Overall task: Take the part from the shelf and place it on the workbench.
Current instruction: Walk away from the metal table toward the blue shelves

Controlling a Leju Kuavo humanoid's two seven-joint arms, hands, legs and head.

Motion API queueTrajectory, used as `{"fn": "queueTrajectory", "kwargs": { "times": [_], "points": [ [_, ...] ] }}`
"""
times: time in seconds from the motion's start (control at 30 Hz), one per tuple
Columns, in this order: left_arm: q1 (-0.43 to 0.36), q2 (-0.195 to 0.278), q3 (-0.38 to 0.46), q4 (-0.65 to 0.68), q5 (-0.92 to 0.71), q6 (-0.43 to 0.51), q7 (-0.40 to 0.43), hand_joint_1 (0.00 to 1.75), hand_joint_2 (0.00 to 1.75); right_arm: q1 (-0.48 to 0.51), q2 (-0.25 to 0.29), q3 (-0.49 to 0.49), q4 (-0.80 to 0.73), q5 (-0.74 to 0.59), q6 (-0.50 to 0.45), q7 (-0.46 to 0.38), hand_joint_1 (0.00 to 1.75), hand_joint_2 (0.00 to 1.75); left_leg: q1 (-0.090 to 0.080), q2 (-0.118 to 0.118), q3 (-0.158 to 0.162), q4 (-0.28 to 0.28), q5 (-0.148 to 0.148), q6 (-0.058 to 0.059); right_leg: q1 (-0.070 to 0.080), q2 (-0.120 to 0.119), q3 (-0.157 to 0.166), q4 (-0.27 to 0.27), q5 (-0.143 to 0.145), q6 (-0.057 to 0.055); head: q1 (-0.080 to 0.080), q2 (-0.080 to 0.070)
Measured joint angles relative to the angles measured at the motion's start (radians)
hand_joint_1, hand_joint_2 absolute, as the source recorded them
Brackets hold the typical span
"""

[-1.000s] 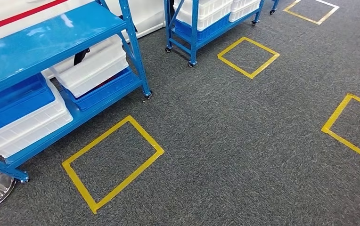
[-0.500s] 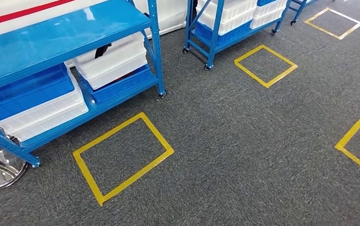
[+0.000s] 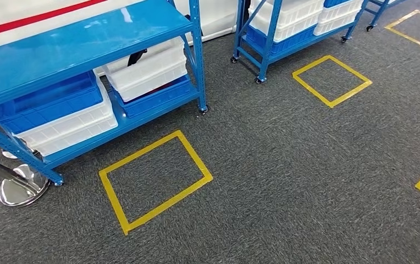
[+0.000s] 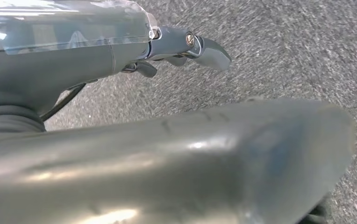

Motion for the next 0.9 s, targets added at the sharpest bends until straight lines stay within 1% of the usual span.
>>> {"fn": "queueTrajectory", "kwargs": {
  "times": [0.03, 0.07, 0.1, 0.13, 0.17, 0.2, 0.23, 0.27, 0.3, 0.37, 0.4, 0.43, 0.47, 0.5, 0.53, 0.57, 0.6, 0.63, 0.67, 0.7, 0.73, 0.77, 0.8, 0.83, 0.9],
  "points": [
    [0.000, 0.000, 0.000, 0.000, -0.001, 0.000, 0.002, 0.00, 0.00, 0.001, 0.000, 0.000, 0.000, 0.000, 0.000, 0.000, 0.00, 0.00, 0.002, 0.005, -0.034, 0.069, -0.031, -0.004, 0.001, -0.008, 0.000, 0.000, -0.001, -0.002, -0.001, 0.000],
    [0.000, 0.000, 0.000, 0.000, -0.002, 0.000, 0.002, 0.00, 0.00, 0.001, 0.000, 0.000, 0.000, 0.000, 0.000, 0.000, 0.00, 0.00, 0.004, 0.007, -0.058, 0.117, -0.046, -0.007, 0.002, -0.016, 0.000, 0.000, -0.002, -0.002, -0.001, 0.000],
    [0.001, 0.000, 0.000, 0.000, -0.003, 0.000, 0.004, 0.00, 0.00, 0.002, 0.000, 0.000, 0.000, 0.000, 0.000, 0.000, 0.00, 0.00, 0.005, 0.009, -0.068, 0.134, -0.042, -0.008, 0.002, -0.023, 0.001, 0.001, -0.003, -0.002, 0.000, 0.000],
    [0.002, 0.000, 0.001, 0.000, -0.003, 0.000, 0.005, 0.00, 0.00, 0.001, 0.000, 0.000, 0.000, 0.001, 0.000, 0.000, 0.00, 0.00, 0.005, 0.012, -0.054, 0.105, -0.017, -0.008, 0.003, -0.030, 0.003, 0.001, -0.005, 0.000, -0.001, 0.000],
    [0.002, 0.000, 0.001, 0.000, -0.003, 0.000, 0.006, 0.00, 0.00, 0.001, 0.000, 0.000, 0.000, 0.001, 0.000, 0.000, 0.00, 0.00, 0.005, 0.017, -0.023, 0.041, 0.021, -0.006, 0.003, -0.036, 0.006, 0.001, -0.007, 0.002, -0.001, 0.000],
    [0.002, 0.000, 0.001, 0.000, -0.003, 0.000, 0.008, 0.00, 0.00, 0.001, 0.000, 0.000, 0.000, 0.002, 0.000, 0.000, 0.00, 0.00, 0.004, 0.029, 0.015, -0.036, 0.054, -0.001, 0.003, -0.042, 0.009, 0.001, -0.009, 0.004, 0.000, 0.000],
    [0.001, 0.000, 0.001, 0.000, -0.003, 0.000, 0.009, 0.00, 0.00, 0.001, 0.000, 0.000, 0.000, 0.002, 0.000, 0.000, 0.00, 0.00, 0.002, 0.042, 0.045, -0.099, 0.078, 0.005, 0.005, -0.048, 0.013, 0.001, -0.010, 0.007, 0.000, 0.000],
    [0.000, 0.000, 0.001, 0.000, -0.003, 0.000, 0.010, 0.00, 0.00, 0.001, 0.000, 0.000, 0.000, 0.002, 0.001, 0.000, 0.00, 0.00, -0.002, 0.051, 0.064, -0.138, 0.090, 0.011, 0.005, -0.051, 0.015, 0.000, -0.011, 0.012, 0.000, 0.000],
    [0.000, 0.000, 0.001, 0.000, -0.003, 0.000, 0.010, 0.00, 0.00, 0.000, 0.000, 0.000, 0.000, 0.002, 0.001, 0.000, 0.00, 0.00, -0.005, 0.057, 0.069, -0.154, 0.091, 0.017, 0.006, -0.055, 0.016, 0.000, -0.012, 0.018, 0.000, 0.000],
    [0.001, 0.000, 0.002, 0.000, -0.003, 0.001, 0.011, 0.00, 0.00, -0.002, 0.000, 0.000, 0.000, 0.002, 0.001, 0.001, 0.00, 0.00, -0.007, 0.047, 0.069, -0.157, 0.094, 0.028, 0.005, -0.063, 0.021, -0.005, -0.012, 0.030, 0.000, 0.000],
    [0.001, 0.000, 0.002, 0.000, -0.003, 0.001, 0.011, 0.00, 0.00, -0.003, 0.000, 0.000, 0.000, 0.002, 0.001, 0.001, 0.00, 0.00, -0.005, 0.041, 0.073, -0.164, 0.099, 0.034, 0.005, -0.059, 0.024, -0.003, -0.015, 0.036, 0.001, 0.000],
    [0.001, 0.000, 0.002, 0.000, -0.004, 0.002, 0.011, 0.00, 0.00, -0.004, 0.000, 0.000, 0.000, 0.002, 0.001, 0.001, 0.00, 0.00, -0.002, 0.034, 0.077, -0.171, 0.104, 0.041, 0.004, -0.048, 0.020, 0.011, -0.028, 0.041, 0.002, 0.000],
    [0.001, -0.001, 0.003, 0.000, -0.004, 0.002, 0.011, 0.00, 0.00, -0.003, 0.000, 0.000, 0.000, 0.002, 0.001, 0.001, 0.00, 0.00, 0.001, 0.029, 0.081, -0.178, 0.109, 0.047, 0.004, -0.032, 0.005, 0.046, -0.052, 0.044, 0.003, 0.000],
    [0.000, -0.001, 0.003, 0.000, -0.004, 0.002, 0.011, 0.00, 0.00, -0.002, 0.000, 0.000, 0.000, 0.003, 0.001, 0.001, 0.00, 0.00, 0.001, 0.023, 0.082, -0.181, 0.112, 0.050, 0.003, -0.014, -0.022, 0.102, -0.084, 0.045, 0.005, 0.000],
    [-0.001, -0.001, 0.003, 0.000, -0.004, 0.003, 0.011, 0.00, 0.00, -0.001, 0.000, 0.000, 0.000, 0.003, 0.001, 0.001, 0.00, 0.00, 0.001, 0.018, 0.081, -0.182, 0.113, 0.053, 0.004, -0.003, -0.056, 0.169, -0.118, 0.046, 0.006, 0.000],
    [-0.001, -0.001, 0.003, 0.000, -0.004, 0.003, 0.011, 0.00, 0.00, 0.000, -0.001, 0.000, 0.000, 0.003, 0.001, 0.001, 0.00, 0.00, 0.000, 0.011, 0.080, -0.181, 0.112, 0.054, 0.004, 0.002, -0.090, 0.233, -0.143, 0.046, 0.006, 0.000],
    [0.000, -0.001, 0.003, 0.000, -0.004, 0.003, 0.011, 0.00, 0.00, 0.001, -0.001, 0.000, 0.000, 0.003, 0.001, 0.001, 0.00, 0.00, -0.001, 0.004, 0.080, -0.180, 0.112, 0.054, 0.004, 0.004, -0.112, 0.273, -0.149, 0.046, 0.006, 0.000],
    [0.000, -0.001, 0.003, 0.000, -0.004, 0.003, 0.011, 0.00, 0.00, 0.002, -0.001, 0.000, 0.000, 0.003, 0.001, 0.002, 0.00, 0.00, -0.002, -0.005, 0.081, -0.179, 0.111, 0.054, 0.004, 0.004, -0.116, 0.275, -0.135, 0.046, 0.006, 0.000],
    [0.000, -0.002, 0.003, 0.000, -0.004, 0.003, 0.012, 0.00, 0.00, 0.002, -0.001, 0.000, 0.000, 0.003, 0.001, 0.003, 0.00, 0.00, -0.002, -0.014, 0.082, -0.176, 0.109, 0.053, 0.004, 0.006, -0.101, 0.237, -0.102, 0.045, 0.006, 0.000],
    [0.000, -0.002, 0.003, 0.000, -0.003, 0.003, 0.012, 0.00, 0.00, 0.003, -0.001, 0.000, 0.000, 0.003, 0.001, 0.003, 0.00, 0.00, -0.001, -0.023, 0.084, -0.173, 0.107, 0.051, 0.003, 0.013, -0.070, 0.169, -0.060, 0.043, 0.006, 0.000],
    [0.000, -0.003, 0.003, 0.000, -0.003, 0.003, 0.012, 0.00, 0.00, 0.003, -0.001, 0.000, 0.000, 0.003, 0.001, 0.004, 0.00, 0.00, -0.003, -0.031, 0.083, -0.168, 0.103, 0.047, 0.003, 0.026, -0.037, 0.097, -0.028, 0.041, 0.006, 0.000],
    [-0.001, -0.003, 0.003, 0.000, -0.003, 0.003, 0.012, 0.00, 0.00, 0.003, -0.002, 0.000, 0.000, 0.003, 0.001, 0.005, 0.00, 0.00, -0.004, -0.038, 0.082, -0.163, 0.099, 0.042, 0.003, 0.036, -0.012, 0.041, -0.006, 0.038, 0.006, 0.000],
    [-0.001, -0.003, 0.003, 0.000, -0.003, 0.003, 0.012, 0.00, 0.00, 0.003, -0.002, 0.000, 0.000, 0.003, 0.001, 0.005, 0.00, 0.00, -0.005, -0.042, 0.079, -0.160, 0.096, 0.038, 0.003, 0.044, 0.001, 0.010, 0.002, 0.036, 0.006, 0.000],
    [-0.001, -0.003, 0.003, 0.000, -0.003, 0.003, 0.012, 0.00, 0.00, 0.002, -0.002, 0.000, 0.000, 0.003, 0.001, 0.006, 0.00, 0.00, -0.006, -0.046, 0.076, -0.158, 0.095, 0.033, 0.005, 0.046, 0.004, 0.002, 0.000, 0.032, 0.005, 0.000],
    [0.000, -0.003, 0.004, 0.000, -0.003, 0.003, 0.012, 0.00, 0.00, 0.000, -0.002, 0.000, 0.000, 0.003, 0.001, 0.006, 0.00, 0.00, -0.004, -0.050, 0.074, -0.157, 0.092, 0.023, 0.005, 0.033, 0.005, -0.002, 0.002, 0.022, 0.005, 0.000]
  ]
}}
